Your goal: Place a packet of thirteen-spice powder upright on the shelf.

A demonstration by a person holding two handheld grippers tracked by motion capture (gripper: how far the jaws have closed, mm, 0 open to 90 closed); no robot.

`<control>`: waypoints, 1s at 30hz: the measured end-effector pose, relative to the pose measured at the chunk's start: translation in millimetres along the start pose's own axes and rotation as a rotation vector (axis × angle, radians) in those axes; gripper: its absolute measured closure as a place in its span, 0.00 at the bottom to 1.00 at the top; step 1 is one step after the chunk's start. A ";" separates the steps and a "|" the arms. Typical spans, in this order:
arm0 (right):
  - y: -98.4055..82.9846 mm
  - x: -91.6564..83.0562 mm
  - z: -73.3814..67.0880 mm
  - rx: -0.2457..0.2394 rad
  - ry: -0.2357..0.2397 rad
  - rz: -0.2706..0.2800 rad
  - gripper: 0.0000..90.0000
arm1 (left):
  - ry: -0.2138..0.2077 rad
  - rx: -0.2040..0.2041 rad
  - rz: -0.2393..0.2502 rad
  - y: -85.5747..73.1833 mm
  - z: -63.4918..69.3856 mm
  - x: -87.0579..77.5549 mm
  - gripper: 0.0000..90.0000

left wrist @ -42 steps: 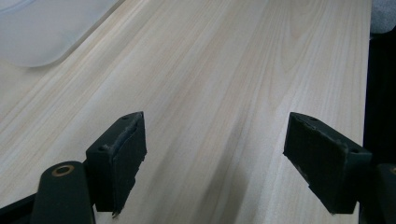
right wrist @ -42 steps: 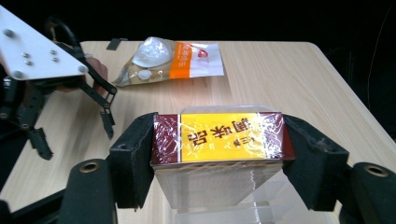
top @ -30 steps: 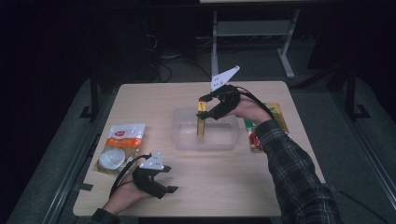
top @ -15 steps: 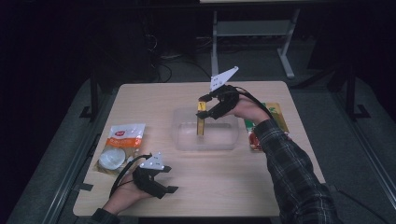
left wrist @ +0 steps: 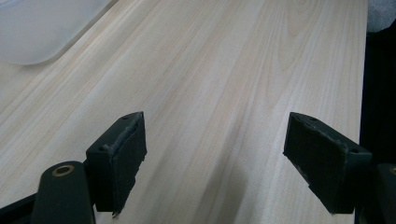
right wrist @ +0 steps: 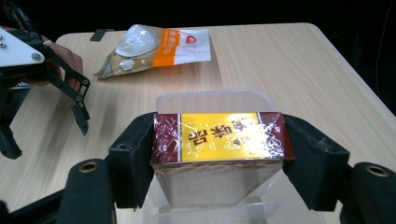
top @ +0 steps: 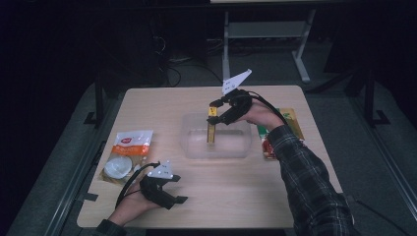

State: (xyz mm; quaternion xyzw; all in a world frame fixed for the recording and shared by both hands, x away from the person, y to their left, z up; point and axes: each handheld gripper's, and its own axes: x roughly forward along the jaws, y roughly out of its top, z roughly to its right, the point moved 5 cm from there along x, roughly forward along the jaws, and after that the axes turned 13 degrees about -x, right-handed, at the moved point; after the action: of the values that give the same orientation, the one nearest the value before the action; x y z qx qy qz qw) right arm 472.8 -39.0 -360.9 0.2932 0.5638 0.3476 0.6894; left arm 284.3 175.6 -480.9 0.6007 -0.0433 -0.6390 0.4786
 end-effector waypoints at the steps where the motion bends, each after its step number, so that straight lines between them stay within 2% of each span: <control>1: 0.0 0.0 0.0 0.000 0.000 0.000 0.34 | -0.001 0.001 -0.001 0.0 0.1 0.0 0.23; 10: -3.3 -5.8 -0.6 -0.011 0.017 -0.013 0.34 | -0.003 0.001 -0.003 -0.2 0.0 0.5 0.23; 15: -3.1 -3.3 -0.7 -0.016 0.033 -0.006 0.35 | -0.005 0.000 -0.003 0.1 0.5 1.4 0.23; 18: -4.3 6.9 -1.1 -0.063 0.053 -0.078 0.35 | -0.003 0.002 -0.005 0.1 0.3 1.2 0.23; 20: -4.2 14.0 -1.0 -0.069 0.056 -0.109 0.35 | -0.005 0.000 -0.003 0.1 0.3 1.1 0.23; 25: -5.5 21.8 1.4 -0.065 0.058 -0.114 0.35 | -0.009 -0.006 0.003 -0.2 0.8 0.6 0.23; 28: -10.3 27.4 3.7 -0.058 0.053 -0.132 0.34 | -0.004 0.005 -0.007 -0.6 -0.3 0.2 0.23; 30: -14.8 33.0 3.9 -0.054 0.060 -0.151 0.34 | -0.008 -0.007 0.004 -0.2 0.3 1.0 0.23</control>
State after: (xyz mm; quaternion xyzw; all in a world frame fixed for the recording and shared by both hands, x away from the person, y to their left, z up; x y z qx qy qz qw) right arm 482.8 -21.1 -390.8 0.2208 0.5951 0.3183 0.7041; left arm 284.1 174.9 -481.7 0.5964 -0.0444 -0.6405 0.4817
